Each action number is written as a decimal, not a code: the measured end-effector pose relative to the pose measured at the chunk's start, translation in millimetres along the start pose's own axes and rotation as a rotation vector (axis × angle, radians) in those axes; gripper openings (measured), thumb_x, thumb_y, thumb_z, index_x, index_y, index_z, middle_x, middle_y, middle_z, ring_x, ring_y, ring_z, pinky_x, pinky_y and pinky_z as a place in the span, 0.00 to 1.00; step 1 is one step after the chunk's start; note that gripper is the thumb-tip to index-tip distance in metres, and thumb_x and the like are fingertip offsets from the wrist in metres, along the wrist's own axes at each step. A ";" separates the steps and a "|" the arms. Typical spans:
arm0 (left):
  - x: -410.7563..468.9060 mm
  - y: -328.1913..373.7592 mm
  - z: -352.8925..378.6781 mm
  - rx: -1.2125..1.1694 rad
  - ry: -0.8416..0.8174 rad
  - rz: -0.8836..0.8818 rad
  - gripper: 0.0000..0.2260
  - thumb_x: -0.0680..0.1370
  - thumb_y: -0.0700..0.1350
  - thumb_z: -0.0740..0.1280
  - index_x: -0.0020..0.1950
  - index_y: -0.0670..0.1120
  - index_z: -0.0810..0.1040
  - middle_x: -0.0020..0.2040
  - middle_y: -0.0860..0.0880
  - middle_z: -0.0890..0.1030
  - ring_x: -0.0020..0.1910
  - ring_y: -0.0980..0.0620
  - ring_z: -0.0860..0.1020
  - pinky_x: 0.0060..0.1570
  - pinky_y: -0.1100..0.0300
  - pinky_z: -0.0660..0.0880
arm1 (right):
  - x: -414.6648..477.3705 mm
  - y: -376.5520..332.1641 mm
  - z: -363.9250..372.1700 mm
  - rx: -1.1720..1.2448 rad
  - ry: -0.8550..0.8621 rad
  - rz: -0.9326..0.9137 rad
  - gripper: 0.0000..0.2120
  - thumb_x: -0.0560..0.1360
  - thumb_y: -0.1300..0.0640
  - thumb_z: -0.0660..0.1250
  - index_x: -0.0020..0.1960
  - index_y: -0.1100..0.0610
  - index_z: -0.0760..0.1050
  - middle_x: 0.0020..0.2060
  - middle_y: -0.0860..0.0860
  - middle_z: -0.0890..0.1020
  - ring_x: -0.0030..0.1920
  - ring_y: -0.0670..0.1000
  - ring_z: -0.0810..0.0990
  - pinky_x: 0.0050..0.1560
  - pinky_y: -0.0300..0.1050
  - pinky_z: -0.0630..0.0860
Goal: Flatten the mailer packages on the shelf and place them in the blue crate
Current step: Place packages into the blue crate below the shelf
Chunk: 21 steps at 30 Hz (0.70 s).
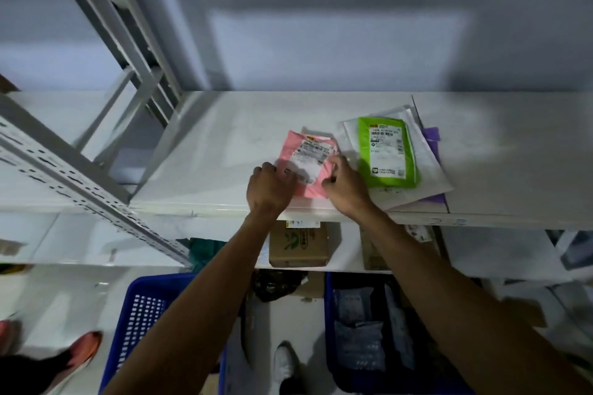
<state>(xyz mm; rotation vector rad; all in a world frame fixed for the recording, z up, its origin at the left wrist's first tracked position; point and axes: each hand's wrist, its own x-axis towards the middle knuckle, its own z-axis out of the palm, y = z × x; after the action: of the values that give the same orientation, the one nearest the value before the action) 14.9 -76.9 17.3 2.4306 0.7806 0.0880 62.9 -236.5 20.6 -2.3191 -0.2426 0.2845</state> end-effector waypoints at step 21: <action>34.7 -42.7 45.0 0.327 0.040 0.752 0.35 0.74 0.62 0.68 0.73 0.41 0.70 0.66 0.42 0.77 0.63 0.44 0.75 0.63 0.49 0.73 | 40.7 -12.5 81.5 -0.163 -0.156 -0.224 0.27 0.85 0.41 0.45 0.82 0.48 0.52 0.81 0.48 0.56 0.81 0.51 0.53 0.81 0.55 0.46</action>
<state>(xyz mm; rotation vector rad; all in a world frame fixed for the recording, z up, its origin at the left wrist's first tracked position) 31.9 -52.4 -47.2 2.9136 -0.1588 0.3162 78.1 -161.8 -30.8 -2.4044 -0.6198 0.3434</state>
